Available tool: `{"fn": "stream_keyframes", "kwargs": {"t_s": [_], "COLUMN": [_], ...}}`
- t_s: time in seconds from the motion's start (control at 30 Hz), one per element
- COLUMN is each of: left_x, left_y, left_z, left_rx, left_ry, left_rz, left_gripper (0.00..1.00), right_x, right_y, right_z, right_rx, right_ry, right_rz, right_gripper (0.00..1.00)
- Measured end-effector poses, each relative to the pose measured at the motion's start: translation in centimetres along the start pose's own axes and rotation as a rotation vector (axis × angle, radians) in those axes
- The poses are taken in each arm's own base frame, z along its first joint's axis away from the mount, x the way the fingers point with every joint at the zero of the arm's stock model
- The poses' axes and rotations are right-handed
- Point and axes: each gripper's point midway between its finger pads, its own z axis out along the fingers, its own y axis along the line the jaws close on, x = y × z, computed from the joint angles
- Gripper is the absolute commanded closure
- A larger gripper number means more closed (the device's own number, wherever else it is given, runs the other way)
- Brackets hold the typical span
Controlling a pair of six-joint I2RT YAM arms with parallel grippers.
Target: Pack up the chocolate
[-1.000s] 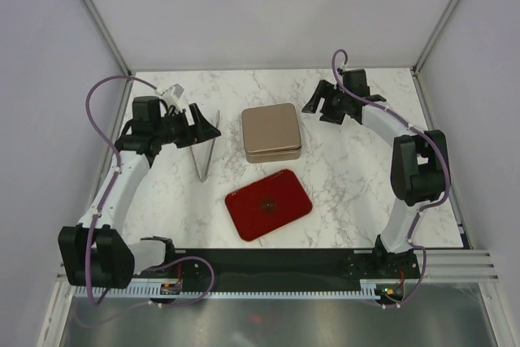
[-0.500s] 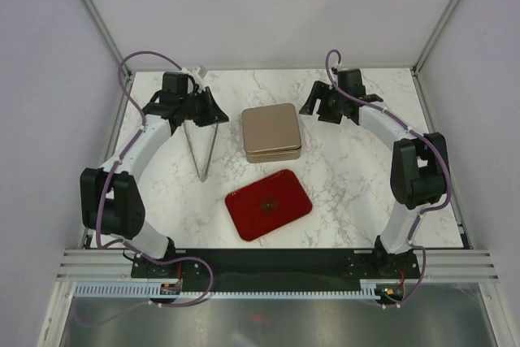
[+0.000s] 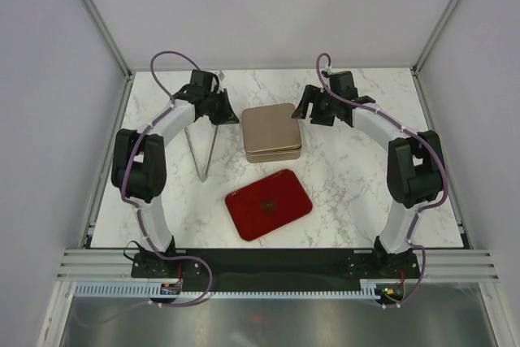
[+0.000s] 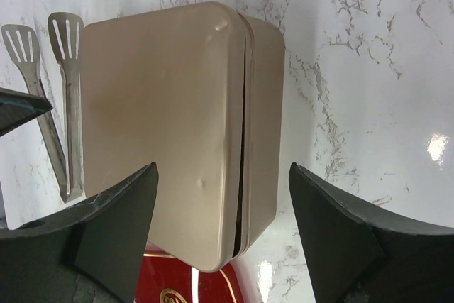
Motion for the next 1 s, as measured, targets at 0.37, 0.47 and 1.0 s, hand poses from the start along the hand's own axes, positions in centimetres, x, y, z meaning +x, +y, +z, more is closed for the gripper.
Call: {"fn": "stream_keyframes", "kwargs": {"t_s": [0.37, 0.47, 1.0], "left_x": [0.8, 0.7, 0.8], "left_y": [-0.2, -0.2, -0.9], "left_z": [3.1, 3.4, 3.7], "left_rx": [-0.017, -0.022, -0.006], "left_ry": [0.036, 0.035, 0.014], "left_rz": [-0.012, -0.014, -0.012], "left_gripper": [0.98, 0.98, 0.98], "right_x": [2.5, 3.4, 3.9], "right_y": [-0.4, -0.7, -0.8], "right_z": [1.4, 2.0, 2.4], "right_rx": [-0.025, -0.024, -0.072], "right_ry": [0.042, 0.060, 0.031], "right_rz": [0.003, 0.003, 0.004], "right_gripper": [0.23, 0.25, 0.55]}}
